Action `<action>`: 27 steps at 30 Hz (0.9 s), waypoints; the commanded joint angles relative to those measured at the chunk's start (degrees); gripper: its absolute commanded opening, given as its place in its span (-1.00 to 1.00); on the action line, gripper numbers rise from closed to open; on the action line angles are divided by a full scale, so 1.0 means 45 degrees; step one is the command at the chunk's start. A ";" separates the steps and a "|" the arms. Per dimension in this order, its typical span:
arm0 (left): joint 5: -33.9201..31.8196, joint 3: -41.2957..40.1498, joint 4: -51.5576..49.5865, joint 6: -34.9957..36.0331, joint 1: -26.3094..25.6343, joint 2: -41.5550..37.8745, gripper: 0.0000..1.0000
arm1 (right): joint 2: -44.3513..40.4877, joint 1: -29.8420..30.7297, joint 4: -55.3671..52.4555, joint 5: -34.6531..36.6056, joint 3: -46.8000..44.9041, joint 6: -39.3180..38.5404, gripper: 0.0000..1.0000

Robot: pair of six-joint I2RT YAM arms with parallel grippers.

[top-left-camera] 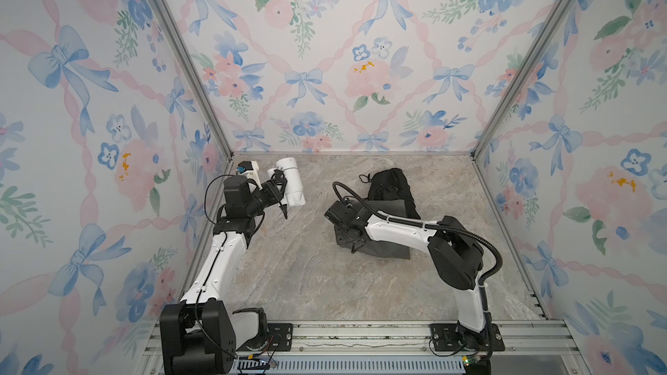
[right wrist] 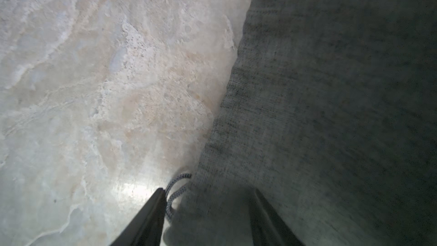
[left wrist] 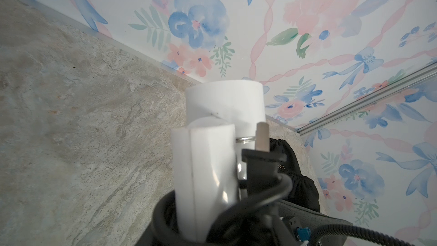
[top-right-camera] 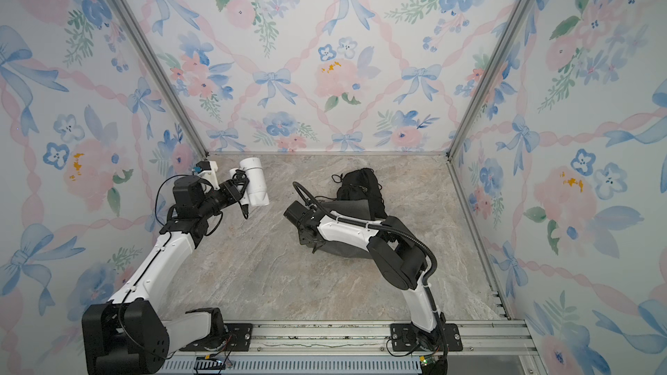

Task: Pack away hair dryers
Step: Adjust the drawstring bag at the center of the board.

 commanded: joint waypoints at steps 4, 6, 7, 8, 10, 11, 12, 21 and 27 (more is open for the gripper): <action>0.0377 -0.0040 0.0864 0.0021 0.0073 -0.0394 -0.64 | 0.0958 -0.0156 -0.0713 -0.0121 0.0614 0.0121 -0.14; 0.0366 -0.0049 0.0858 0.0012 0.0065 -0.0412 -0.64 | 0.0795 -0.0164 -0.0678 -0.0122 0.0500 0.0069 -0.38; 0.0377 -0.0059 0.0876 0.0005 0.0063 -0.0413 -0.64 | 0.0646 -0.0164 -0.0574 -0.0111 0.0381 0.0020 -0.51; 0.0377 -0.0049 0.0867 -0.0007 0.0061 -0.0409 -0.64 | 0.0426 -0.0164 -0.0485 -0.0101 0.0252 -0.0028 -0.66; 0.0396 -0.0040 0.0880 -0.0002 0.0061 -0.0394 -0.64 | -0.0085 -0.0145 -0.0275 -0.0082 -0.0021 -0.0121 -0.90; 0.0397 -0.0055 0.0896 -0.0004 0.0061 -0.0400 -0.64 | -0.0398 -0.0135 -0.0197 -0.0087 -0.0143 -0.0209 -0.99; 0.0378 -0.0059 0.0896 -0.0006 0.0063 -0.0410 -0.64 | -0.0654 -0.0135 -0.0178 -0.0081 -0.0217 -0.0267 -1.00; 0.0276 -0.0040 0.0888 0.0016 0.0062 -0.0430 -0.64 | -0.3117 0.0023 -0.0889 -0.0510 -0.0107 -0.1757 -1.00; 0.0290 0.0094 0.0876 0.0000 0.0079 -0.0384 -0.63 | -0.3522 -0.0863 -0.1420 -0.3685 0.1737 -0.3814 -1.00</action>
